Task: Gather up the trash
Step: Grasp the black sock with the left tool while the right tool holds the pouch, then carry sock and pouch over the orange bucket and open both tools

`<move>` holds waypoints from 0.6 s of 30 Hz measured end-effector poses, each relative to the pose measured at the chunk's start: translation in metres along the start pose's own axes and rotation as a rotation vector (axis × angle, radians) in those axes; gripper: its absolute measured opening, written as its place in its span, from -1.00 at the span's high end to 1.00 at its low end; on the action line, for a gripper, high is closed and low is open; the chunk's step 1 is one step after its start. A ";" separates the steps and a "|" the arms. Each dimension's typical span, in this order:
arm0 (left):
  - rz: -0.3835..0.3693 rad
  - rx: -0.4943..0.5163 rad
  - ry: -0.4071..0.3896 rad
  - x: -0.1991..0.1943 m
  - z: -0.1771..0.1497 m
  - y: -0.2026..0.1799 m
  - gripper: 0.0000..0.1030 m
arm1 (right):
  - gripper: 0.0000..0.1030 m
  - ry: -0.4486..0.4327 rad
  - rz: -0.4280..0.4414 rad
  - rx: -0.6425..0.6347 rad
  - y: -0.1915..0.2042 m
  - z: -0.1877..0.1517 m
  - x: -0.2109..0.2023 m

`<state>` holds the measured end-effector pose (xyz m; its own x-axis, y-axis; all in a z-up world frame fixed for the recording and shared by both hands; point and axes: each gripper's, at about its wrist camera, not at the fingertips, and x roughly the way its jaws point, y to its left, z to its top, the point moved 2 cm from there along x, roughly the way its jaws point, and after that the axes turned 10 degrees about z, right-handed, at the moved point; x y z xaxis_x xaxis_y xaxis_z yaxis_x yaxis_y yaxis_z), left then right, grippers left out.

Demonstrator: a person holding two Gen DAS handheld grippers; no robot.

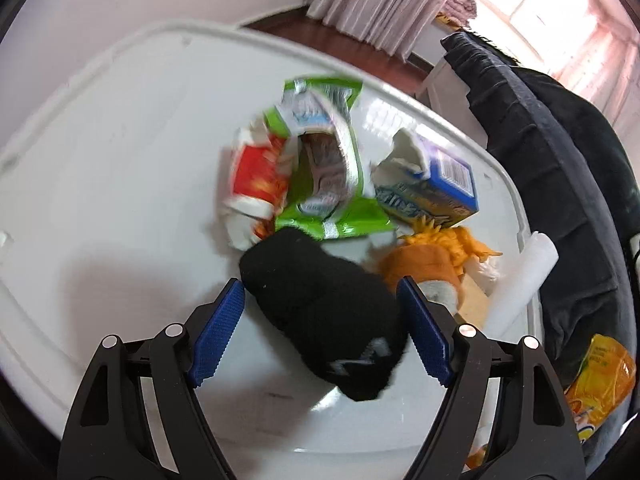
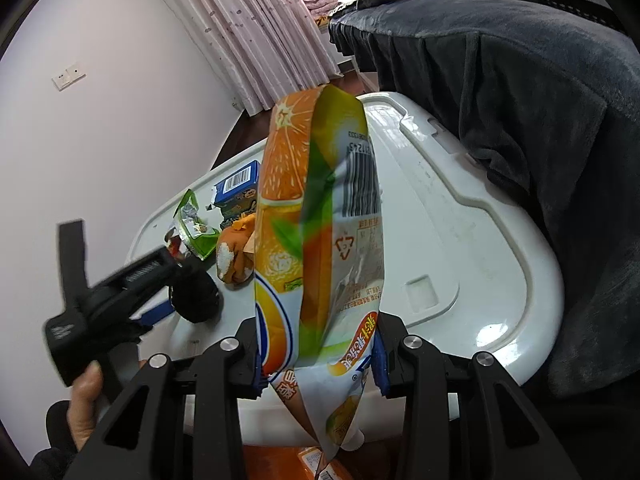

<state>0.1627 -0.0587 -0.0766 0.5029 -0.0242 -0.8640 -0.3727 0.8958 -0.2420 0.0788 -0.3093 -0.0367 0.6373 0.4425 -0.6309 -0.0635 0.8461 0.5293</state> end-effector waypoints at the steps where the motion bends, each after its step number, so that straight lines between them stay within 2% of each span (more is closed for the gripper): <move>1: -0.011 -0.007 -0.017 0.001 0.001 0.002 -0.47 | 0.25 0.000 0.000 0.001 0.000 0.000 0.001; 3: 0.005 0.033 -0.031 0.002 -0.001 -0.001 -0.47 | 0.25 0.002 0.000 0.000 0.000 0.000 0.001; 7: -0.016 0.124 -0.049 0.000 -0.010 -0.011 -0.12 | 0.25 0.008 0.004 0.005 -0.002 0.003 0.004; 9: -0.018 0.184 -0.075 -0.005 -0.016 -0.014 -0.06 | 0.25 0.008 0.004 0.003 -0.002 0.003 0.004; 13: -0.041 0.237 -0.084 -0.013 -0.022 -0.012 0.02 | 0.25 0.014 0.007 -0.001 -0.001 0.003 0.005; 18: -0.034 0.291 -0.101 -0.041 -0.033 0.004 0.04 | 0.25 0.024 0.021 -0.037 0.005 0.002 0.008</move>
<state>0.1148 -0.0686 -0.0566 0.5914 -0.0257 -0.8059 -0.1228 0.9850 -0.1215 0.0850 -0.3020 -0.0376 0.6174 0.4666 -0.6333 -0.1048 0.8467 0.5216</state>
